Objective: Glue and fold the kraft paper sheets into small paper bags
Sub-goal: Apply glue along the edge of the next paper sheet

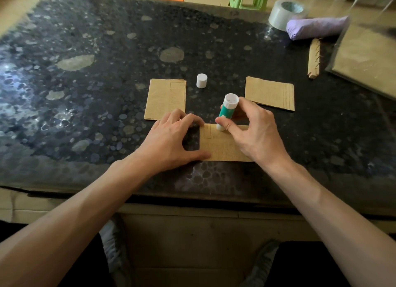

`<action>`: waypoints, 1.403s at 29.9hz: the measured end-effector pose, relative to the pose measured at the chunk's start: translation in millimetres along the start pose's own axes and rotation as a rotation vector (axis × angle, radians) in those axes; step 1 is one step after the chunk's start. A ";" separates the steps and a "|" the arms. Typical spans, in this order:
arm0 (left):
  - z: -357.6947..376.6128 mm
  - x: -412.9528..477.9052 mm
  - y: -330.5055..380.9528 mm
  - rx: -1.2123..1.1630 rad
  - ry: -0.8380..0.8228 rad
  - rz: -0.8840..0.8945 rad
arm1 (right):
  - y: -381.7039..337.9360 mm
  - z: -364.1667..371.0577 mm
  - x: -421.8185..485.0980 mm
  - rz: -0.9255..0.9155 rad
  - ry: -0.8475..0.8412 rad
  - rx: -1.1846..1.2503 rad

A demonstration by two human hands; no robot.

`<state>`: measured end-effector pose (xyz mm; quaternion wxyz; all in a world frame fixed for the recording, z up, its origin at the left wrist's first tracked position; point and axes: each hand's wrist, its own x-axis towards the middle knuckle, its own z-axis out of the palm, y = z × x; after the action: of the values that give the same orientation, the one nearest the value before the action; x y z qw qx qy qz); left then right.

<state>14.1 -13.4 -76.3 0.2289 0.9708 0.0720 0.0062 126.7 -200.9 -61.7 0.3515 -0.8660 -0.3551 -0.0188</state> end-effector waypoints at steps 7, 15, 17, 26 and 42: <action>-0.8 -0.2 -0.6 -0.007 -0.008 -0.007 | -0.3 -7.5 2.5 0.034 -0.124 0.026; -1.1 -0.1 0.0 -0.020 -0.017 -0.011 | 1.5 -9.0 -1.4 0.005 -0.015 0.009; -1.6 0.2 0.1 -0.021 -0.022 -0.013 | 1.4 -9.1 -2.4 0.006 -0.018 -0.001; -0.3 0.4 -1.0 -0.023 -0.011 -0.008 | 1.7 -16.9 0.0 0.067 -0.096 -0.023; -1.2 0.9 -1.1 -0.027 -0.016 -0.006 | 3.6 -29.3 2.3 0.120 -0.166 -0.075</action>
<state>14.7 -11.7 -75.7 0.2427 0.9674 0.0728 -0.0014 137.0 -219.6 -41.2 0.2888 -0.8969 -0.3294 0.0608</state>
